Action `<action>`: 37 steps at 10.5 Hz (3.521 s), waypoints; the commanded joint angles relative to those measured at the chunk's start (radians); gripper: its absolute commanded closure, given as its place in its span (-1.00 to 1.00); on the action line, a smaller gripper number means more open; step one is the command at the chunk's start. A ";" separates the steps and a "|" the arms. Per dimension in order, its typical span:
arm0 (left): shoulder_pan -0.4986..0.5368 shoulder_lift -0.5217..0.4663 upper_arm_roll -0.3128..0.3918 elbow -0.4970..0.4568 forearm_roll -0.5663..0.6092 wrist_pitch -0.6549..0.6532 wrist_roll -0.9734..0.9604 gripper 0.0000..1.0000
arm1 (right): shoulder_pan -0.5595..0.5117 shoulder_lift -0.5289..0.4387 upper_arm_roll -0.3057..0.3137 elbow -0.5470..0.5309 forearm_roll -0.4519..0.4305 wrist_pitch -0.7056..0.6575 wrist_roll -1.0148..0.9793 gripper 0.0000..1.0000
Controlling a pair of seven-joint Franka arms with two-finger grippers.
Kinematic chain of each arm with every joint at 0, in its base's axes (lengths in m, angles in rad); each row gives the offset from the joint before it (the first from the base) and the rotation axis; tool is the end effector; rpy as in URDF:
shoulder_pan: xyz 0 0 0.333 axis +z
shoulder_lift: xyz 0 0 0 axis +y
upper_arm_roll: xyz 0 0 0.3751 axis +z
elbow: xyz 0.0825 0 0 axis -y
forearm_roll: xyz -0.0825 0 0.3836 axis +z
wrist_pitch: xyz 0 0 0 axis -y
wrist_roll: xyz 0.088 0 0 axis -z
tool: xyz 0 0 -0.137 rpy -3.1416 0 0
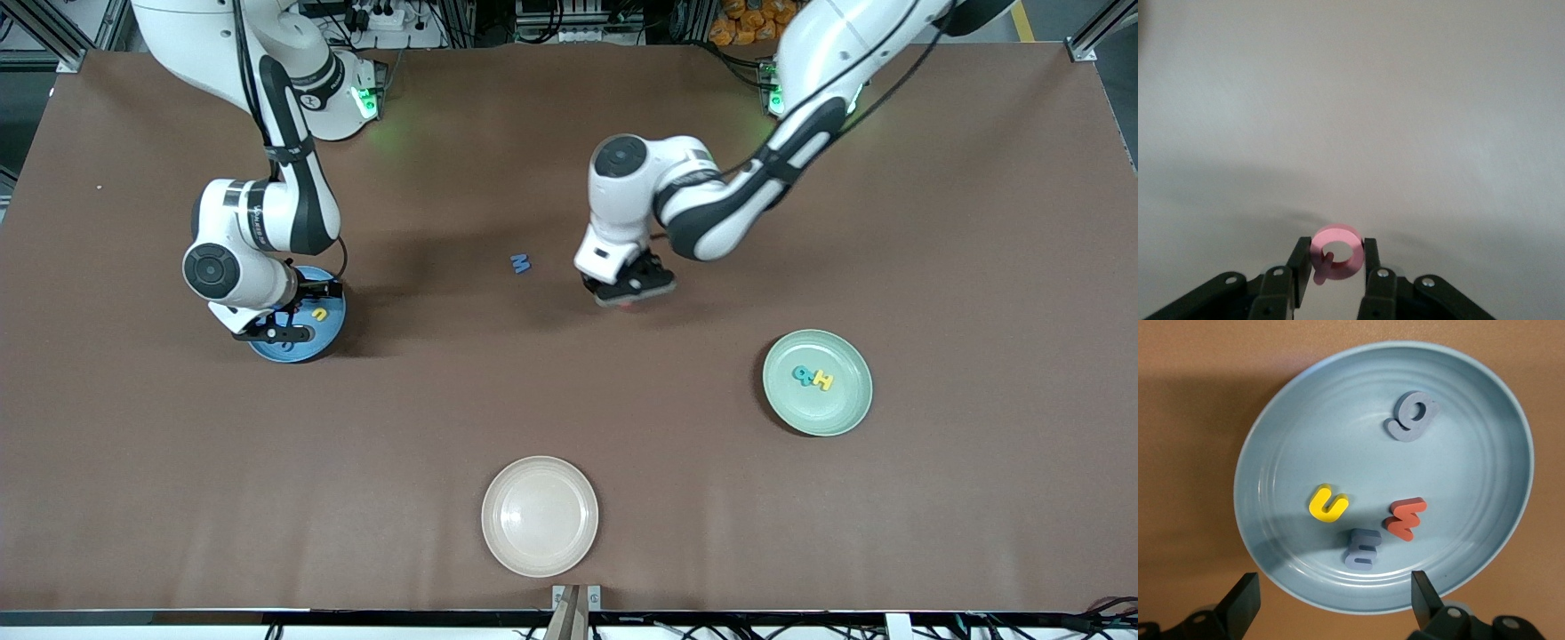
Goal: Sort upper and lower case letters into plates
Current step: 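Carry the pink a to the green plate with the left gripper, then release the pink a and raise the left gripper toward the table centre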
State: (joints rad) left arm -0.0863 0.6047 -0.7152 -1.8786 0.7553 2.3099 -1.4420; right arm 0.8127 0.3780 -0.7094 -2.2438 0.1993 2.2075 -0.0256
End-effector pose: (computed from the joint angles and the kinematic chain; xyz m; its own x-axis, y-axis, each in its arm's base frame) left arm 0.5101 -0.4263 0.2733 0.9614 0.2113 0.1762 0.2175 -0.9759 -0.0164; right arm 0.5098 0.0607 0.2423 0.9548 -0.0362 -0.2949 -0.0010 -0.9929 0.1188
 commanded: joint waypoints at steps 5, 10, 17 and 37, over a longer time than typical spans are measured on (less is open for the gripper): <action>0.284 0.029 0.003 0.091 0.002 -0.012 0.467 1.00 | 0.005 -0.016 -0.007 -0.002 0.019 -0.012 -0.013 -1.00; 0.321 0.041 0.115 0.114 0.002 -0.012 0.685 1.00 | 0.006 -0.016 -0.007 0.000 0.019 -0.012 -0.014 -1.00; 0.350 0.058 0.223 0.116 0.001 -0.010 0.917 0.80 | 0.006 -0.018 -0.007 0.001 0.019 -0.012 -0.013 -1.00; -0.265 -0.109 0.445 0.162 -0.634 -0.170 0.661 -1.00 | -0.004 -0.145 -0.061 0.024 0.019 -0.111 -0.008 -1.00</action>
State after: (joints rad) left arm -0.3419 0.4873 -0.2881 -1.7441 0.1501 2.1506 -0.7867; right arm 0.8072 0.2607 -0.7677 -2.2092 0.2095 2.1068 -0.0278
